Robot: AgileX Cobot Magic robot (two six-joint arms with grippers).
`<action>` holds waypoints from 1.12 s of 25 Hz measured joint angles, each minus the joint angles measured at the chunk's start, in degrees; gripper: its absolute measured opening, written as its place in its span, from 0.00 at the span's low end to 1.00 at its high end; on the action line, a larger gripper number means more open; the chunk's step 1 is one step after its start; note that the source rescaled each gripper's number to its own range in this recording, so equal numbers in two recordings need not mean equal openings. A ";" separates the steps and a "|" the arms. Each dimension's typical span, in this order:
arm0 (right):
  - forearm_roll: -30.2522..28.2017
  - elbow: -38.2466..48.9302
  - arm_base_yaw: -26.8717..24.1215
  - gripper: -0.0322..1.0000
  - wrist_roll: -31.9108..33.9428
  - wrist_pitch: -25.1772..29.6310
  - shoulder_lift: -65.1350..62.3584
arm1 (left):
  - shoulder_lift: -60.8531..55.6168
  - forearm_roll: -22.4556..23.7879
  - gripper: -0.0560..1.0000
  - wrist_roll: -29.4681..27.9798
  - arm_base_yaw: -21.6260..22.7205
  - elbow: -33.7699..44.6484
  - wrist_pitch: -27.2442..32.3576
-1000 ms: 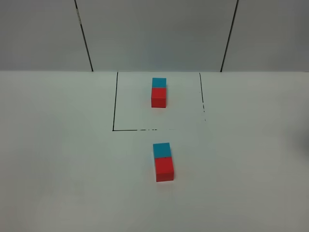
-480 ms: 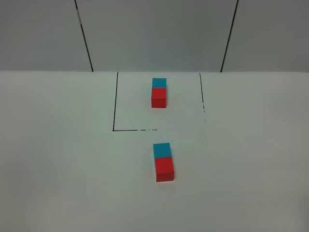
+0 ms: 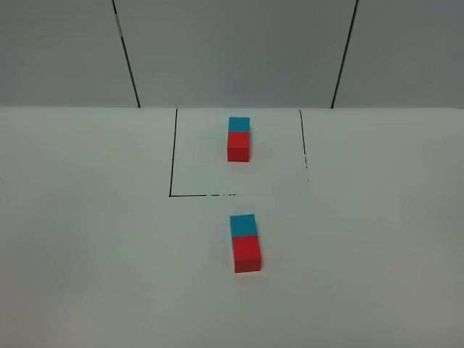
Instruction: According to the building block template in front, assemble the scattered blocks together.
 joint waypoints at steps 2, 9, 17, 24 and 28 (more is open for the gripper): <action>0.63 1.77 0.00 1.00 -1.48 -0.13 -4.86 | 0.00 0.00 0.66 0.00 0.00 0.00 0.00; 3.15 4.75 0.00 1.00 -8.04 0.07 -14.71 | 0.00 0.00 0.66 0.00 0.00 0.00 0.00; 3.94 4.75 0.00 1.00 -9.25 0.07 -14.87 | 0.00 0.00 0.66 0.00 0.00 0.00 0.00; 6.64 4.75 0.00 1.00 -12.55 0.07 -14.87 | 0.00 0.00 0.66 0.00 0.00 0.00 0.00; 7.27 4.75 0.00 1.00 -13.64 0.07 -14.87 | 0.00 0.00 0.66 0.00 0.00 0.00 0.00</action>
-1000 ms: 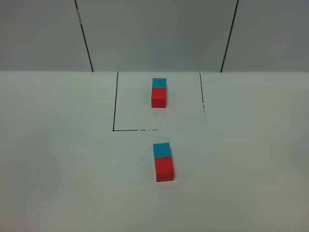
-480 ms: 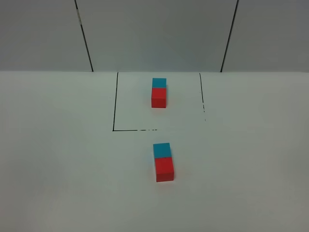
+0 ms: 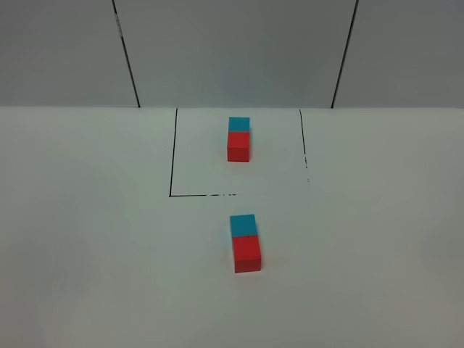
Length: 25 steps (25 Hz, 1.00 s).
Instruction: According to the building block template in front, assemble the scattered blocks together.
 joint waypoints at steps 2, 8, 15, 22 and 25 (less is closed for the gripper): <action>0.27 0.00 0.00 1.00 -0.57 0.00 0.00 | 0.00 0.00 0.66 0.00 0.00 0.00 0.00; 1.94 0.00 1.10 1.00 -3.08 0.00 0.00 | 0.00 0.00 0.66 0.00 0.00 0.00 0.00; 2.34 0.00 3.31 1.00 -3.19 0.00 0.00 | 0.00 0.00 0.66 0.00 0.00 0.00 0.00; 2.34 0.00 3.31 1.00 -2.45 0.00 0.00 | 0.00 0.00 0.66 0.00 0.00 0.00 0.00; 2.34 0.00 3.31 1.00 -1.94 0.00 0.00 | 0.00 0.00 0.66 0.00 0.00 0.00 0.00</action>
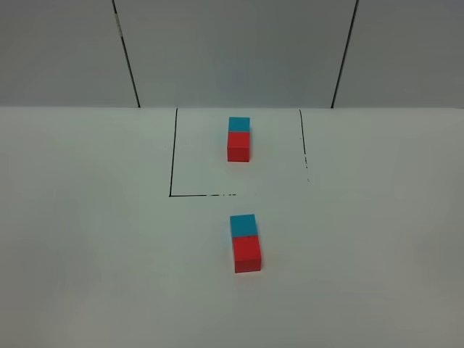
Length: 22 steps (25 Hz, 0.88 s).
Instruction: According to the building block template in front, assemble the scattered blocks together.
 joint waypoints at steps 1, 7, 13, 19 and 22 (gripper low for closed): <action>0.00 0.00 0.00 1.00 0.06 0.00 0.00 | 0.00 0.00 0.66 0.00 0.00 0.00 0.00; -1.30 0.00 0.00 1.00 2.88 0.00 0.00 | 0.00 0.00 0.66 0.00 0.00 0.00 0.00; -3.05 0.00 0.00 1.00 6.48 -0.05 0.00 | 0.00 0.00 0.66 0.00 0.00 0.00 0.00; -3.05 0.00 0.00 1.00 6.53 -0.05 0.00 | 0.00 0.00 0.66 0.00 0.00 0.00 0.00; -3.05 0.00 0.00 1.00 6.53 -0.05 0.00 | 0.00 0.00 0.66 0.00 0.00 0.00 0.00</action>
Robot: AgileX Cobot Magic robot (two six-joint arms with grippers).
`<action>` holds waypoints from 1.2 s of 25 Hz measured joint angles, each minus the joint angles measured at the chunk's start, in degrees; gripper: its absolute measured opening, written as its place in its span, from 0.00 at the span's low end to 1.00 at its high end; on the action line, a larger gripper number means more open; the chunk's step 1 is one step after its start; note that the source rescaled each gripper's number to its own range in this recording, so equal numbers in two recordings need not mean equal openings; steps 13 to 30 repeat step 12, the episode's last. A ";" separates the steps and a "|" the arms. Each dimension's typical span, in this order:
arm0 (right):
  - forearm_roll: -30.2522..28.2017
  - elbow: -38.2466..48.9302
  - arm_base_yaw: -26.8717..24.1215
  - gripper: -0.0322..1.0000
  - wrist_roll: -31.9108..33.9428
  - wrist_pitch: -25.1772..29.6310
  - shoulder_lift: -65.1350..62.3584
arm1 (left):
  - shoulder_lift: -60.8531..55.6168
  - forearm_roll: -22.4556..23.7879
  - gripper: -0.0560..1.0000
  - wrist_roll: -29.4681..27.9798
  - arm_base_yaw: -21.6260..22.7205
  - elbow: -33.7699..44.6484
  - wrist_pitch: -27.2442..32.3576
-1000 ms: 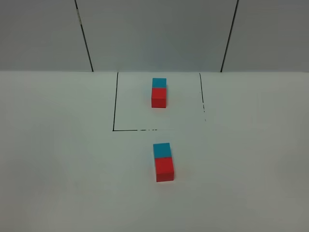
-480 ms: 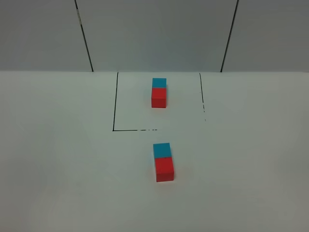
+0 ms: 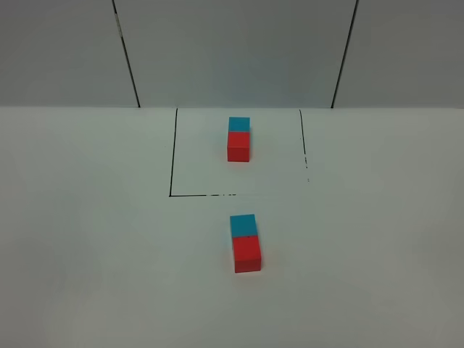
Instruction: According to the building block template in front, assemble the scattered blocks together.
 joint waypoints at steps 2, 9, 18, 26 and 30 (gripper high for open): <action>0.00 0.00 0.00 1.00 0.00 0.00 0.00 | 0.00 0.00 0.66 0.00 0.00 0.00 0.00; 0.00 0.00 0.00 1.00 0.00 0.00 0.00 | 0.00 0.00 0.66 0.00 0.00 0.00 0.00; 0.00 0.00 0.00 1.00 0.00 0.00 0.00 | 0.00 0.00 0.66 0.00 0.00 0.00 0.00; 0.00 0.00 0.00 1.00 0.00 0.00 0.00 | 0.00 0.00 0.66 0.00 0.00 0.00 0.00; 0.00 0.00 0.00 1.00 0.00 0.00 0.00 | 0.00 0.00 0.66 0.00 0.00 0.00 0.00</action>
